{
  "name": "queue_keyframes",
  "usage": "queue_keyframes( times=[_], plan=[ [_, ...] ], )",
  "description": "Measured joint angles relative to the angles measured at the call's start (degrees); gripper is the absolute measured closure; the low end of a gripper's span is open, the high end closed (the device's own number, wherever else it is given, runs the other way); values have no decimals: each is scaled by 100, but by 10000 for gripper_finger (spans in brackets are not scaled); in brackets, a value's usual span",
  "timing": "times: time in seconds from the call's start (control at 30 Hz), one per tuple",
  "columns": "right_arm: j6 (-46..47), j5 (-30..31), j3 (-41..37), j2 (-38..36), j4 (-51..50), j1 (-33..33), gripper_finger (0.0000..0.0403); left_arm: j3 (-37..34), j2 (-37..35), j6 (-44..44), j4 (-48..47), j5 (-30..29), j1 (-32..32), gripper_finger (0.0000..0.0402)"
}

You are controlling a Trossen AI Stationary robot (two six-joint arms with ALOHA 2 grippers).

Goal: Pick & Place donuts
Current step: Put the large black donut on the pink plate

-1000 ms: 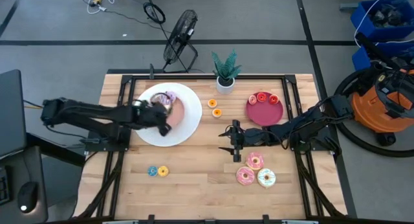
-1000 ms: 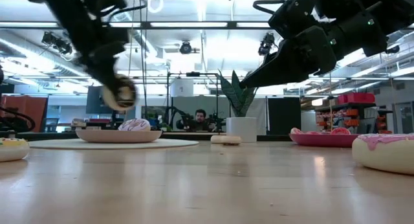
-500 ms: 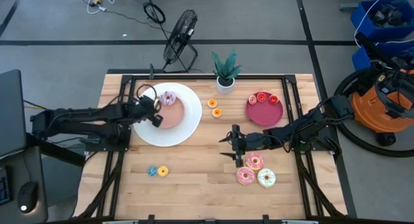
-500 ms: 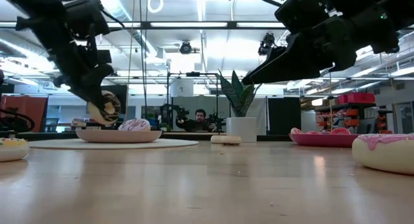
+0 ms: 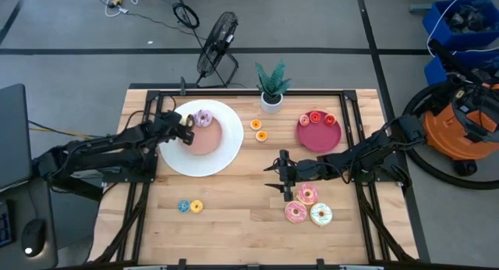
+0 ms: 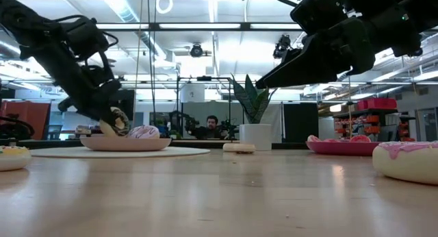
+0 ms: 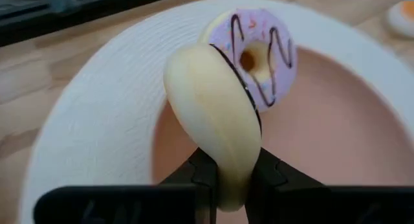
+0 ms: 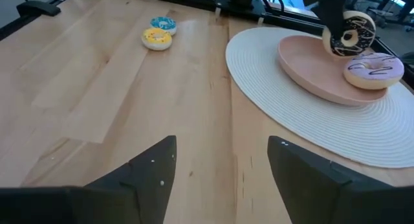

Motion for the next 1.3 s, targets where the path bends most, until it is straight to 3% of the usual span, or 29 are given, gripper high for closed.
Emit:
queue_keyframes(
  times=[0.4, 0.77, 0.9, 1.17, 1.3],
  plan=[
    [-15, 0, -2, 0, -2, 0, 151, -2, 20, 25, -48, 333, 417, 341],
    [2, 0, -2, 0, -4, 0, 151, -2, 17, 227, -61, 472, 547, 210],
    [2, 0, -2, 0, -4, 0, 151, 22, 17, 292, -135, 464, 545, 178],
    [2, -1, -2, 2, -4, 0, 151, 632, 15, 463, -1305, -93, 545, 182],
    [2, 0, -2, 2, -4, 0, 151, 728, 15, 515, -1419, -138, 523, 191]
  ],
)
